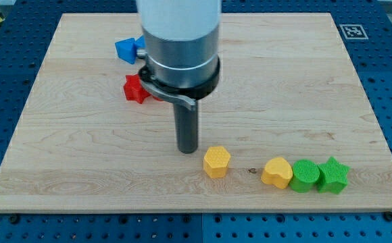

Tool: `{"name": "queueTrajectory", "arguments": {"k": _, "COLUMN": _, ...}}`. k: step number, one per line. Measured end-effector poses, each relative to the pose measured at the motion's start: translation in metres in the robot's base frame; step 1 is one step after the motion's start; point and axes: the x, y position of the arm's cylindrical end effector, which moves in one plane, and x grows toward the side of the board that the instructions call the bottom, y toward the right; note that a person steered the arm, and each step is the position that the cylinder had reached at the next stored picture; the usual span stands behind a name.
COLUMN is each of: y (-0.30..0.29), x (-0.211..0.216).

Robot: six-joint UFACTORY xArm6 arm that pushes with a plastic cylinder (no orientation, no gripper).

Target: Push the yellow hexagon close to the yellow heart

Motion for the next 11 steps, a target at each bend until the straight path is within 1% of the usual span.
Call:
{"name": "queueTrajectory", "arguments": {"k": 1, "y": 0.007, "x": 0.002}}
{"name": "queueTrajectory", "arguments": {"k": 2, "y": -0.016, "x": 0.002}}
{"name": "queueTrajectory", "arguments": {"k": 3, "y": -0.016, "x": 0.013}}
{"name": "queueTrajectory", "arguments": {"k": 5, "y": 0.022, "x": 0.043}}
{"name": "queueTrajectory", "arguments": {"k": 6, "y": 0.028, "x": 0.044}}
{"name": "queueTrajectory", "arguments": {"k": 7, "y": 0.003, "x": 0.035}}
{"name": "queueTrajectory", "arguments": {"k": 9, "y": 0.015, "x": 0.035}}
{"name": "queueTrajectory", "arguments": {"k": 11, "y": 0.041, "x": 0.035}}
